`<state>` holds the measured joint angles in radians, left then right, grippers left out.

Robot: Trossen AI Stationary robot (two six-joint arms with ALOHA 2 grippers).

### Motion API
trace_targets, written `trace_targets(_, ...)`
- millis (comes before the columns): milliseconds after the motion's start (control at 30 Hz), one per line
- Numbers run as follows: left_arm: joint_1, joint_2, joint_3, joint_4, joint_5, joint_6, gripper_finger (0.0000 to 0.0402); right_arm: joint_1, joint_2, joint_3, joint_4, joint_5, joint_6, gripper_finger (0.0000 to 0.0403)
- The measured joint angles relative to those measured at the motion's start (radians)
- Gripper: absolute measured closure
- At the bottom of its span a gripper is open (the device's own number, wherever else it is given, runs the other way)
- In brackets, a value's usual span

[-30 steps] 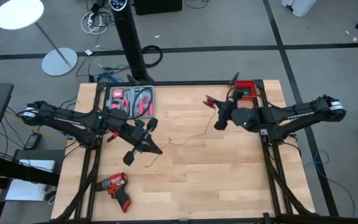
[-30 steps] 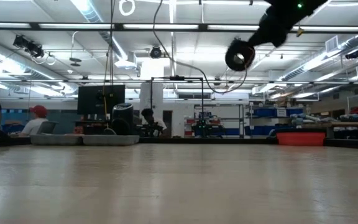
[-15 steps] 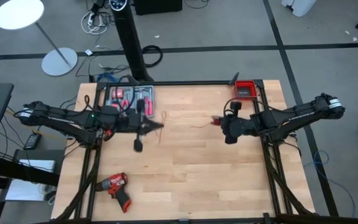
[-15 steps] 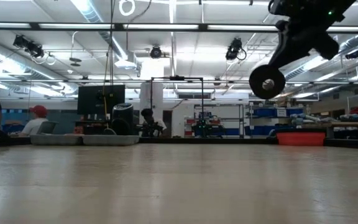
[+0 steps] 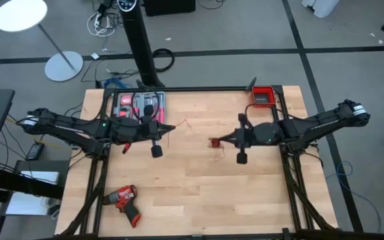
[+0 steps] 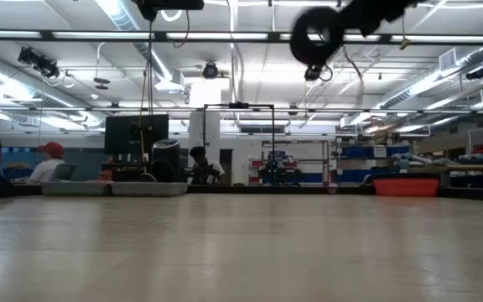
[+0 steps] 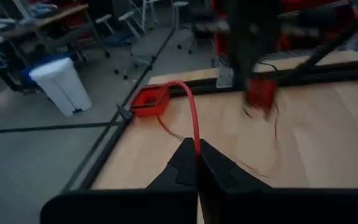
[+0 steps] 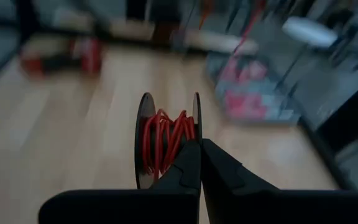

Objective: Coil cords
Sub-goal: Uncoil the red wire

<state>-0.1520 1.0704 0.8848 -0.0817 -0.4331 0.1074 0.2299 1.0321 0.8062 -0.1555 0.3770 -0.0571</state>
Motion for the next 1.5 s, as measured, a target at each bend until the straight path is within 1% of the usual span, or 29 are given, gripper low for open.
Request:
trace_targets(67,-0.001,0.012,-0.001,-0.024,0.037,-0.032,0.0402,-0.01,-0.002,0.0,0.085,0.036,-0.02,0.0403)
trace_targets(167,-0.001,0.029,-0.001,-0.023,0.112,-0.07,0.0402,-0.028,-0.002,0.0,0.197,0.129,-0.067,0.0403)
trace_targets(267,-0.001,0.051,-0.001,-0.014,0.229,-0.093,0.0402,-0.046,-0.003,0.0,0.296,0.274,-0.127,0.0403)
trace_targets(333,-0.001,0.063,-0.001,-0.011,0.325,-0.105,0.0402,-0.059,-0.003,0.0,0.348,0.386,-0.19,0.0403)
trace_targets(433,-0.001,0.076,-0.001,0.031,0.501,-0.12,0.0402,-0.083,-0.003,0.0,0.371,0.552,-0.286,0.0403)
trace_targets(533,-0.008,0.082,-0.001,0.091,0.667,-0.142,0.0402,-0.113,-0.003,0.0,0.359,0.675,-0.369,0.0403)
trace_targets(567,-0.012,0.082,-0.001,0.113,0.703,-0.142,0.0402,-0.12,-0.003,0.0,0.346,0.702,-0.395,0.0403)
trace_targets(633,-0.018,0.082,0.0,0.155,0.735,-0.143,0.0402,-0.131,-0.003,0.0,0.307,0.738,-0.435,0.0403)
trace_targets(733,-0.019,0.067,0.0,0.173,0.735,-0.143,0.0402,-0.131,-0.003,0.0,0.228,0.78,-0.445,0.0403)
trace_targets(833,-0.018,0.045,0.0,0.186,0.734,-0.141,0.0402,-0.11,-0.003,0.0,0.107,0.786,-0.412,0.0403)
trace_targets(1033,-0.018,0.01,0.0,0.23,0.707,-0.107,0.0402,-0.088,-0.003,0.0,-0.172,0.768,-0.221,0.0403)
trace_targets(1067,-0.018,0.001,0.0,0.228,0.686,-0.103,0.0402,-0.085,-0.003,0.0,-0.215,0.742,-0.184,0.0403)
trace_targets(1200,-0.018,-0.025,0.0,0.222,0.575,-0.055,0.0402,-0.076,-0.003,0.0,-0.369,0.581,-0.071,0.0403)
trace_targets(1300,-0.018,-0.039,0.0,0.222,0.438,-0.019,0.0402,-0.07,-0.003,0.0,-0.47,0.48,0.01,0.0403)
trace_targets(1367,-0.018,-0.04,0.0,0.222,0.347,0.004,0.0402,-0.064,-0.003,0.0,-0.533,0.431,0.06,0.0403)
trace_targets(1500,-0.018,-0.046,0.0,0.227,0.227,0.049,0.0402,-0.052,-0.003,0.0,-0.648,0.353,0.165,0.0403)
